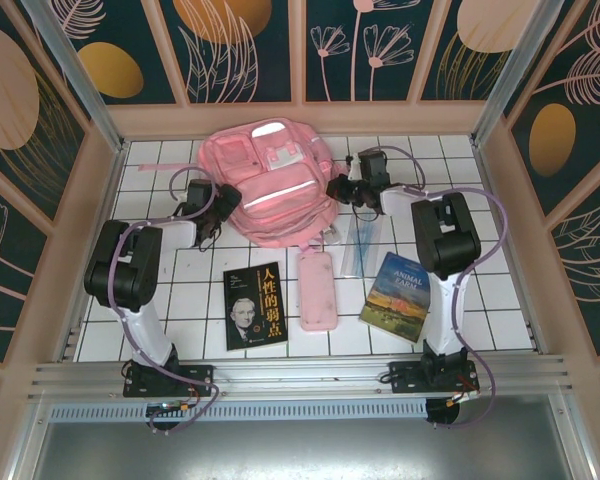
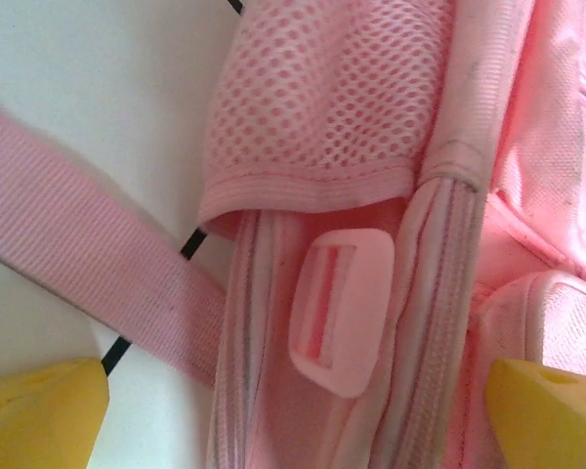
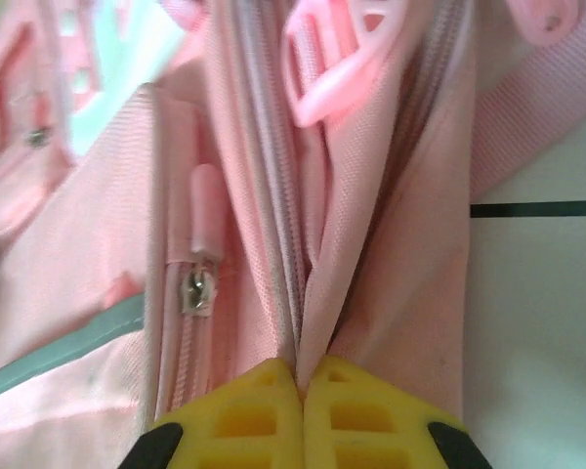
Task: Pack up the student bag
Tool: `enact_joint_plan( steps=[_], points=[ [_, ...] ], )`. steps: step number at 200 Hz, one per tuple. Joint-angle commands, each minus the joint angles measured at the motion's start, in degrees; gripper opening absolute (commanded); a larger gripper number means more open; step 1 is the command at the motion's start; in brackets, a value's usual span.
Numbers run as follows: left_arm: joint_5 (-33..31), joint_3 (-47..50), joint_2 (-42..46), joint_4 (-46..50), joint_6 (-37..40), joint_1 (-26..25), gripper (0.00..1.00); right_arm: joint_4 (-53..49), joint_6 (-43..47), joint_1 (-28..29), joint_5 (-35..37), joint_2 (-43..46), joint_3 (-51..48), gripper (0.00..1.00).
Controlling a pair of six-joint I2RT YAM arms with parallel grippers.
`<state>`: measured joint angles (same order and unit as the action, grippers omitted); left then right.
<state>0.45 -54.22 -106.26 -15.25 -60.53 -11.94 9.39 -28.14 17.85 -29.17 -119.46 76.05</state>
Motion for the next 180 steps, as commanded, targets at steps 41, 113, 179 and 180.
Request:
enact_joint_plan(
  steps=[41, 113, 179, 180],
  points=[
    [2.5, -18.0, -9.0, 1.4, 6.5, -0.1, 0.99, 2.9, -8.7, 9.8, -9.9, 18.9, -12.3, 0.0],
    [-16.0, -26.4, -2.8, 23.5, 30.8, -0.6, 0.99, -11.6, -3.0, 11.9, 5.2, 27.5, -16.5, 0.68],
    [-13.0, -25.2, 2.2, 31.0, 41.0, -14.5, 0.99, -14.9, 0.9, -1.3, 21.3, 31.6, -18.1, 0.99],
    [-12.8, -25.3, 2.1, 31.1, 41.0, -14.7, 0.99, -14.9, 0.9, -1.5, 21.3, 31.4, -18.1, 0.99]
  ],
)
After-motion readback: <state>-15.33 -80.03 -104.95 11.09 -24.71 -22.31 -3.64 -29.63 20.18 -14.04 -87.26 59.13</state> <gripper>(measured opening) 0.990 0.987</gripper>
